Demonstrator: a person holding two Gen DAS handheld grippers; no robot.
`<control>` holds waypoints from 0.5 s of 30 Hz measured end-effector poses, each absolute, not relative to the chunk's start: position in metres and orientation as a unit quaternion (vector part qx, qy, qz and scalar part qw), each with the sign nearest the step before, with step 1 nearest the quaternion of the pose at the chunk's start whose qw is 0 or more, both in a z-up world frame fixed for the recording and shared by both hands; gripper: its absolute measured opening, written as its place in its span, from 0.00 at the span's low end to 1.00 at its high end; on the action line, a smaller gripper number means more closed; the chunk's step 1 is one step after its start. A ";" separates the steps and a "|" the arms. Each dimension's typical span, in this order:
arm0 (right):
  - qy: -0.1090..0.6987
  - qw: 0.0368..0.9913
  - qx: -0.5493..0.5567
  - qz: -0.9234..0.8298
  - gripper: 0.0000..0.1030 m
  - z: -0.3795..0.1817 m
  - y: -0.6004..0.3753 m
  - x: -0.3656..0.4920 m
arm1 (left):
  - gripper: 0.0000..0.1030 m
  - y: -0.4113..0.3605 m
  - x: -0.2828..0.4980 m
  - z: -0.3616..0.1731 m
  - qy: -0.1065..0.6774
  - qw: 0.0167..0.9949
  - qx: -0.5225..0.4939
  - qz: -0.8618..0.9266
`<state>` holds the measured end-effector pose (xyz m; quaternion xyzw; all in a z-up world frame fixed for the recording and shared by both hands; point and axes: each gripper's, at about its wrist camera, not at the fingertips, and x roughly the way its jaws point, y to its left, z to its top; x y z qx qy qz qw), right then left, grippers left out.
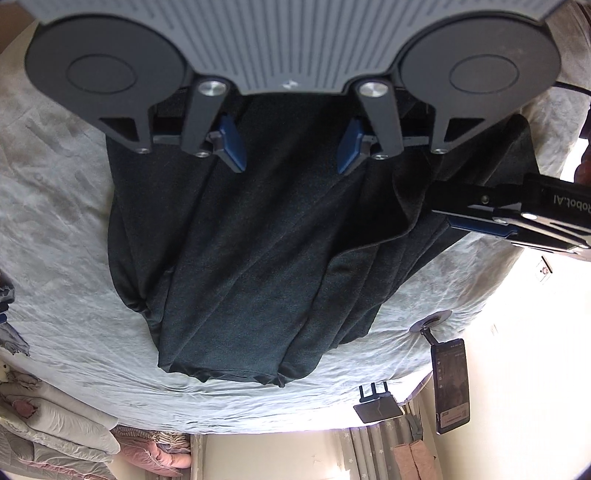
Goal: Fold clothes
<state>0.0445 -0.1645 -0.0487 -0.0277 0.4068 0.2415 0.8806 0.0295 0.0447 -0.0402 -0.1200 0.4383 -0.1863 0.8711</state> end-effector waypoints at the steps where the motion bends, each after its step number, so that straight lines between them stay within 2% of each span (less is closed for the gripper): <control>1: 0.409 0.879 -0.025 0.244 0.57 -0.049 -0.163 0.044 | 0.54 0.042 0.030 -0.043 0.444 0.868 -0.123 -0.186; 4: 0.409 0.879 -0.036 0.241 0.57 -0.053 -0.157 0.041 | 0.51 0.038 0.033 -0.055 0.460 0.860 -0.131 -0.177; 7: 0.404 0.881 -0.055 0.241 0.56 -0.061 -0.152 0.037 | 0.34 0.039 0.034 -0.064 0.470 0.854 -0.140 -0.172; 9: 0.400 0.881 -0.055 0.246 0.38 -0.065 -0.153 0.036 | 0.13 0.042 0.033 -0.067 0.471 0.855 -0.142 -0.168; 10: 0.399 0.881 -0.052 0.250 0.22 -0.066 -0.154 0.036 | 0.09 0.045 0.033 -0.067 0.470 0.854 -0.146 -0.167; 11: 0.398 0.882 -0.048 0.249 0.11 -0.065 -0.155 0.037 | 0.06 0.048 0.033 -0.066 0.469 0.854 -0.151 -0.167; 14: 0.387 0.890 -0.036 0.240 0.01 -0.055 -0.162 0.038 | 0.04 0.055 0.029 -0.058 0.457 0.859 -0.156 -0.167; 15: 0.380 0.894 -0.036 0.235 0.01 -0.051 -0.165 0.037 | 0.03 0.057 0.028 -0.055 0.453 0.862 -0.154 -0.167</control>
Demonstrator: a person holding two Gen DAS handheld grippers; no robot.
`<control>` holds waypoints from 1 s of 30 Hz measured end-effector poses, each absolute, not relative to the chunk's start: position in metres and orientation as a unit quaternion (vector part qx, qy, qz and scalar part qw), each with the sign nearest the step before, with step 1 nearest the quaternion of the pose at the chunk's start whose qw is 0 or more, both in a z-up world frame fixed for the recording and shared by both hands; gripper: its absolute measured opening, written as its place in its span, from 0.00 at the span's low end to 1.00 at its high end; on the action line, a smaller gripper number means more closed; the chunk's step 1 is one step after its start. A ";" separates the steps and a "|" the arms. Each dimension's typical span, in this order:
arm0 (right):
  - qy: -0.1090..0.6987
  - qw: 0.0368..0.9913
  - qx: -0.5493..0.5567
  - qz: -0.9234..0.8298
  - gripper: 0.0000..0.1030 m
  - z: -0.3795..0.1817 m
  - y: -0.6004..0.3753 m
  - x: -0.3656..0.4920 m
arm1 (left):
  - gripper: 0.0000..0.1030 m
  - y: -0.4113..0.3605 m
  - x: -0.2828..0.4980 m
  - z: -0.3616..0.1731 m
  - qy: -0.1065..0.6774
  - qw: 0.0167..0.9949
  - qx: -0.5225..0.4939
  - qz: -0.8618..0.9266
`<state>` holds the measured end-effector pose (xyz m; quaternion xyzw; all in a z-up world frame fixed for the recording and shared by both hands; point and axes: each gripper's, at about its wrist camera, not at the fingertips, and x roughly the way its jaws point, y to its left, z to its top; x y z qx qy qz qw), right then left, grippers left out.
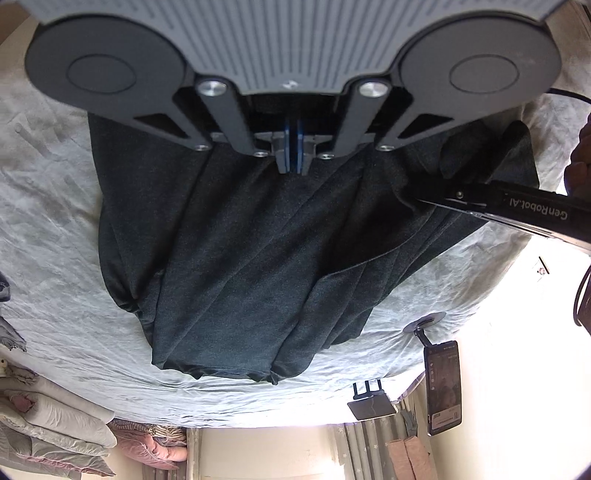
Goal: Fold clothes
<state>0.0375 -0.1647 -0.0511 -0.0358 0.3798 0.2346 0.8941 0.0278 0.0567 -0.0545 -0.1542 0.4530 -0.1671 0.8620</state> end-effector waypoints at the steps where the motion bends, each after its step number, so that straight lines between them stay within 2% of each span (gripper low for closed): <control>1: 0.370 0.900 -0.041 0.226 0.01 -0.046 -0.167 0.037 | 0.03 0.058 0.026 -0.051 0.449 0.865 -0.152 -0.168; 7: 0.368 0.906 -0.007 0.210 0.02 -0.030 -0.186 0.043 | 0.02 0.060 0.021 -0.038 0.437 0.871 -0.138 -0.177; 9: 0.385 0.898 0.018 0.214 0.14 -0.030 -0.190 0.045 | 0.02 0.058 0.020 -0.038 0.439 0.870 -0.128 -0.182; 12: 0.404 0.887 0.045 0.222 0.18 -0.033 -0.193 0.046 | 0.04 0.057 0.017 -0.038 0.443 0.871 -0.115 -0.178; 14: 0.405 0.886 0.043 0.221 0.32 -0.030 -0.195 0.042 | 0.04 0.061 0.013 -0.034 0.442 0.872 -0.114 -0.175; 15: 0.401 0.888 0.040 0.219 0.34 -0.026 -0.197 0.039 | 0.04 0.064 0.011 -0.031 0.440 0.873 -0.115 -0.173; 30: 0.289 0.944 0.006 0.160 0.36 0.082 -0.263 -0.061 | 0.09 0.121 -0.078 0.068 0.318 0.942 -0.062 -0.090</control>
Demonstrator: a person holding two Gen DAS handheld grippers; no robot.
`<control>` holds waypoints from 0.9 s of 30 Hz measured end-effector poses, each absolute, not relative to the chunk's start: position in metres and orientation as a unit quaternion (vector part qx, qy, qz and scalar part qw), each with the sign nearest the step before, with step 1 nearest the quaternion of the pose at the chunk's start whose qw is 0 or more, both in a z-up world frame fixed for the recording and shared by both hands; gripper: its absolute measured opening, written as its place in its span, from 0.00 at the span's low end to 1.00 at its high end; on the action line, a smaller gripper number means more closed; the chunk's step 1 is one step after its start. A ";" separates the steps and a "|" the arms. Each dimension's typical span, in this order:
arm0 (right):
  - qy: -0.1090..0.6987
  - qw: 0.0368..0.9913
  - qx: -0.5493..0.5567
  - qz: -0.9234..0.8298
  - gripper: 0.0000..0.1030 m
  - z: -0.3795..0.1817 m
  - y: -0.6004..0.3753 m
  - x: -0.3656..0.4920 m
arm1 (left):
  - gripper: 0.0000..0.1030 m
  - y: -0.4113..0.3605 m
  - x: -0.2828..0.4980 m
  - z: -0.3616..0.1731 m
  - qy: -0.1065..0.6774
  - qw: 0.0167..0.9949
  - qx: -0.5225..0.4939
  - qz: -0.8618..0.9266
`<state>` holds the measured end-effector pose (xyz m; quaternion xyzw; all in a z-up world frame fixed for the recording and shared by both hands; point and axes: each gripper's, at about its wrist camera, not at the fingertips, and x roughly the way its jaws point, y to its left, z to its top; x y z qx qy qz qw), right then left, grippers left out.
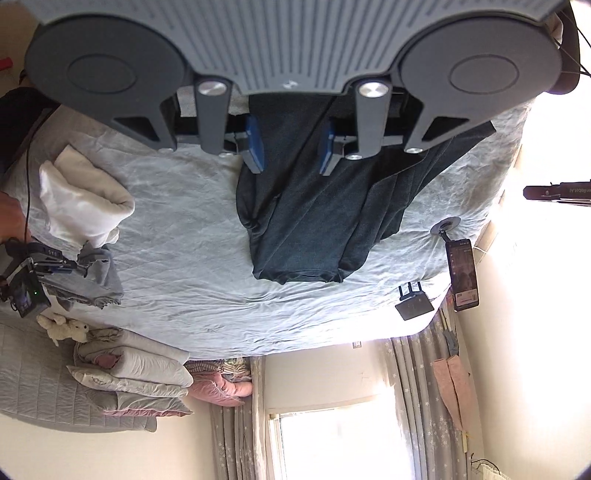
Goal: Fold clothes
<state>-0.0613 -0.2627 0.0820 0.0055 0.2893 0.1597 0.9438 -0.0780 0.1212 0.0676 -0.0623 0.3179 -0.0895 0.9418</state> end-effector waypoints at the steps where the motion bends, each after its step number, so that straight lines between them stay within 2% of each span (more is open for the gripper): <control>1: 0.284 0.945 0.002 0.160 0.36 0.087 -0.263 -0.068 | 0.09 0.124 -0.085 0.074 0.311 0.945 -0.059 -0.087; 5: 0.270 0.948 -0.029 0.166 0.37 0.103 -0.257 -0.092 | 0.10 0.128 -0.113 0.099 0.295 0.950 -0.036 -0.091; 7: 0.271 0.945 -0.044 0.178 0.42 0.103 -0.249 -0.100 | 0.14 0.125 -0.123 0.106 0.293 0.950 -0.027 -0.102; 9: 0.275 0.940 -0.053 0.195 0.45 0.099 -0.240 -0.104 | 0.27 0.119 -0.126 0.105 0.298 0.947 -0.021 -0.115; 10: 0.278 0.937 -0.056 0.202 0.46 0.094 -0.235 -0.104 | 0.29 0.116 -0.125 0.101 0.303 0.945 -0.019 -0.121; 17: 0.310 0.918 -0.048 0.242 0.47 0.059 -0.202 -0.093 | 0.30 0.090 -0.113 0.063 0.344 0.925 -0.033 -0.158; 23: 0.334 0.906 -0.026 0.260 0.51 0.033 -0.183 -0.074 | 0.36 0.074 -0.087 0.026 0.372 0.911 -0.059 -0.167; 27: 0.360 0.894 -0.015 0.265 0.52 0.010 -0.170 -0.053 | 0.36 0.068 -0.054 0.003 0.396 0.899 -0.089 -0.166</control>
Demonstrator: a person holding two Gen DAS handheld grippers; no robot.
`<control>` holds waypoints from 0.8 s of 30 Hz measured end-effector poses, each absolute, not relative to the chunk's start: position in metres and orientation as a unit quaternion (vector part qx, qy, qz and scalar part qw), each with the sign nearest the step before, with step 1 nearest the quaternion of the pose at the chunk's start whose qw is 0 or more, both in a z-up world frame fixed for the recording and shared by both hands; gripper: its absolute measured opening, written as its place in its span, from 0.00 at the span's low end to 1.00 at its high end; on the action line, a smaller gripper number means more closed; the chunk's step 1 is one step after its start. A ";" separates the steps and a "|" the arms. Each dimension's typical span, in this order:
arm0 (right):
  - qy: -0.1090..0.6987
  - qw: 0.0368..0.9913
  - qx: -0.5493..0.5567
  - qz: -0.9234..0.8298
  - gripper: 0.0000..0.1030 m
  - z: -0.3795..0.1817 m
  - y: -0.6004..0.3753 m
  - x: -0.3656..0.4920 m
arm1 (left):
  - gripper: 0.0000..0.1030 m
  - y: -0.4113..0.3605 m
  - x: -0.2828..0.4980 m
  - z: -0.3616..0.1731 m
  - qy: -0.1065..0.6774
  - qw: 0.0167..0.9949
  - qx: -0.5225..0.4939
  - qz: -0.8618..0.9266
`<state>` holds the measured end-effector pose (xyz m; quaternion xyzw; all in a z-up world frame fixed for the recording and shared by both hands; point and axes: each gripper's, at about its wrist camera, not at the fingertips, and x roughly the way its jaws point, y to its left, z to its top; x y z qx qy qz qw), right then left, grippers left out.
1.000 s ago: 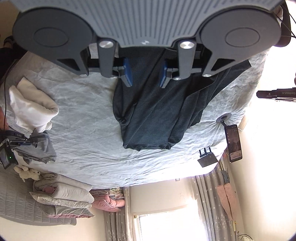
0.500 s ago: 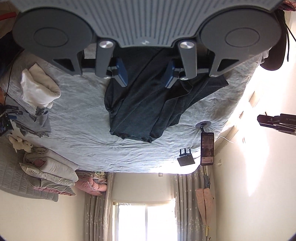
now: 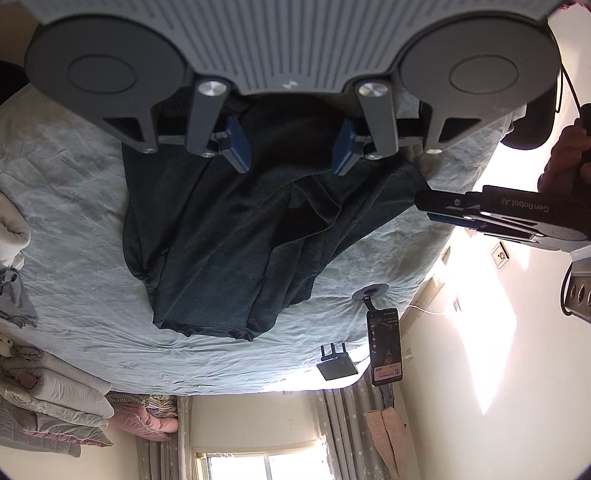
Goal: Fold clothes
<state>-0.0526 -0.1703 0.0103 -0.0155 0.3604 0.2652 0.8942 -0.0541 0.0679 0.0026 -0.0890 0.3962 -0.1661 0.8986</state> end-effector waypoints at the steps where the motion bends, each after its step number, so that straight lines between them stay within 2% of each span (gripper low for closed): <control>1: 0.367 0.891 -0.013 0.266 0.52 0.005 -0.168 -0.047 | 0.36 0.064 -0.047 -0.004 0.403 0.895 -0.093 -0.166; 17: 0.434 0.863 0.038 0.255 0.53 -0.061 -0.159 0.027 | 0.34 0.043 0.032 -0.064 0.453 0.866 -0.126 -0.171; 19: 0.433 0.864 0.040 0.255 0.53 -0.065 -0.157 0.032 | 0.25 0.042 0.036 -0.069 0.451 0.866 -0.128 -0.173; 20: 0.431 0.865 0.039 0.255 0.53 -0.067 -0.155 0.034 | 0.16 0.042 0.037 -0.071 0.450 0.867 -0.127 -0.174; 21: 0.427 0.866 0.036 0.257 0.53 -0.069 -0.154 0.035 | 0.11 0.042 0.038 -0.073 0.447 0.868 -0.128 -0.174; 22: 0.424 0.867 0.032 0.259 0.53 -0.070 -0.152 0.036 | 0.10 0.043 0.038 -0.075 0.445 0.868 -0.130 -0.176; 24: 0.416 0.870 0.018 0.266 0.44 -0.073 -0.148 0.037 | 0.08 0.046 0.038 -0.075 0.439 0.871 -0.135 -0.175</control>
